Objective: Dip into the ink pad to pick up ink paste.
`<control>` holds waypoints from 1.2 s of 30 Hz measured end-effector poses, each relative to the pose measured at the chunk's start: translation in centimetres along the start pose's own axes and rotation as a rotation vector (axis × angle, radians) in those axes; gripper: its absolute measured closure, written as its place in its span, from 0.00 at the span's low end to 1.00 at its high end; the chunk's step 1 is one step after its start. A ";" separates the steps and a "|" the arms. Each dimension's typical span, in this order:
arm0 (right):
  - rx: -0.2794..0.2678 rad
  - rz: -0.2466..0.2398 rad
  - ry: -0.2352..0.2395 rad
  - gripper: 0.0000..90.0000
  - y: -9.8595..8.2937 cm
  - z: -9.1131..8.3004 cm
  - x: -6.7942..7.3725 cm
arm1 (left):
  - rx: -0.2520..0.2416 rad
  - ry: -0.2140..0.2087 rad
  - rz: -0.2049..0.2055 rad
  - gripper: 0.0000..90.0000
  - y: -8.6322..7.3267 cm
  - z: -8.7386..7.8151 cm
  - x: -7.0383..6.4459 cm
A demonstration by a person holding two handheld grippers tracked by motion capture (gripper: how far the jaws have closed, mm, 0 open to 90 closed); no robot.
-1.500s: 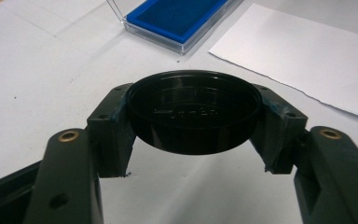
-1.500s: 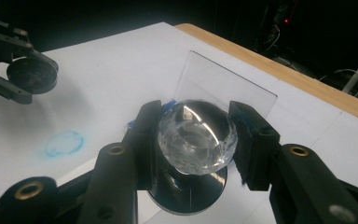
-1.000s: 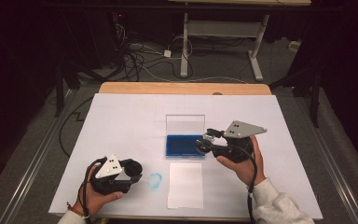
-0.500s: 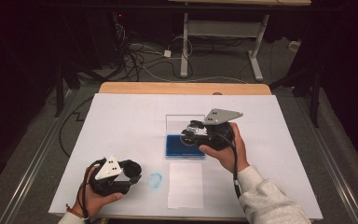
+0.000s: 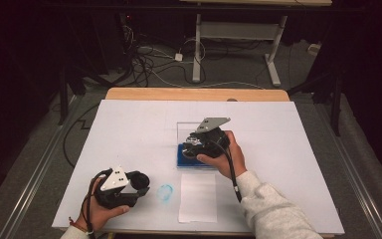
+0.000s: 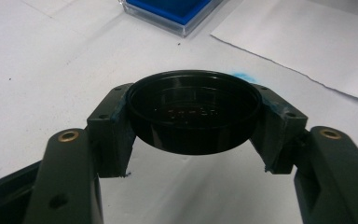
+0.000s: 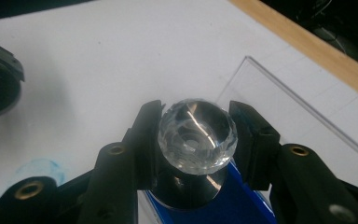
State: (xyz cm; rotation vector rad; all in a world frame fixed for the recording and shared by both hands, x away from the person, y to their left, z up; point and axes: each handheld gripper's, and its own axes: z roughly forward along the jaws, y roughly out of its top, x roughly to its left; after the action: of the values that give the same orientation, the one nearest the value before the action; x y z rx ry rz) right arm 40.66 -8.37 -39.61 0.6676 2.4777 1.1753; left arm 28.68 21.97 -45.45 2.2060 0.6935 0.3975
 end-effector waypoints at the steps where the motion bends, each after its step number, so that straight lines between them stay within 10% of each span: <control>1: 0.009 0.000 0.005 0.63 -0.1 0.3 -0.1 | -0.001 -0.001 0.001 0.41 0.0 0.0 0.0; 36: 0.105 -0.007 -0.009 0.63 -1.4 3.6 0.0 | 0.018 0.001 0.021 0.41 0.0 0.0 -0.3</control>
State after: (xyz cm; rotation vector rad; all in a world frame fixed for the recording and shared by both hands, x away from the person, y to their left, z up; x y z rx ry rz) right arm 41.93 -6.86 -42.92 0.6899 2.5464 1.0437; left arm 28.48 21.82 -45.46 2.2315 0.6771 0.4042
